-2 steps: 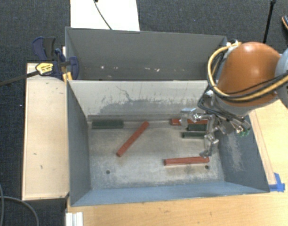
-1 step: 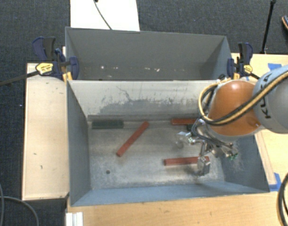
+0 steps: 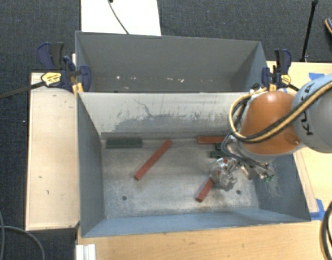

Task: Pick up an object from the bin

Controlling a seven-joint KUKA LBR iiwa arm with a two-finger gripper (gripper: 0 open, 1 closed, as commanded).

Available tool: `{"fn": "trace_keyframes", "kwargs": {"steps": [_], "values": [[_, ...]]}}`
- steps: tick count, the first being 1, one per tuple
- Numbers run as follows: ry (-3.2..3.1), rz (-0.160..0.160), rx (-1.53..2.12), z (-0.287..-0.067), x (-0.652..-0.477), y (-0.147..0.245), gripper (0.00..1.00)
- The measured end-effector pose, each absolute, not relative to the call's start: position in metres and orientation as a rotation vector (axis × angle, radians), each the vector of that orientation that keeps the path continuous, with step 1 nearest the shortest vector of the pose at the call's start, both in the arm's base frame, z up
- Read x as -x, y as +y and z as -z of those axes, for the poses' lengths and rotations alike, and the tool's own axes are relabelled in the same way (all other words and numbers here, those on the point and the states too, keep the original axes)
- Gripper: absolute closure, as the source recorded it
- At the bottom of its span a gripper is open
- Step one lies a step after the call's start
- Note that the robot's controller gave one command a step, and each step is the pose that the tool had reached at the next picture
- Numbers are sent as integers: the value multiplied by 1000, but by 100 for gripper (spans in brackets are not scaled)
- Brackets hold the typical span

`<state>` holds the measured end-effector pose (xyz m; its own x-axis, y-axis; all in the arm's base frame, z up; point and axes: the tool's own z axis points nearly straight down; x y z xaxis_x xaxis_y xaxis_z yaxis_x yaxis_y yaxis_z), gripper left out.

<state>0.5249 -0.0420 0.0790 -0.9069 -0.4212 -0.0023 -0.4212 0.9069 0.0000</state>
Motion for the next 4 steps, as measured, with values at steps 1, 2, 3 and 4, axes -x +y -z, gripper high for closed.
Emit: {"fn": "trace_keyframes", "kwargs": {"steps": [1,2,3,4], "values": [[3065,-1,681,-79,-525,-42,0],[3064,0,684,-79,-525,-42,100],[3063,0,687,-79,-525,-42,0],[3064,0,683,-79,-525,-42,100]]}}
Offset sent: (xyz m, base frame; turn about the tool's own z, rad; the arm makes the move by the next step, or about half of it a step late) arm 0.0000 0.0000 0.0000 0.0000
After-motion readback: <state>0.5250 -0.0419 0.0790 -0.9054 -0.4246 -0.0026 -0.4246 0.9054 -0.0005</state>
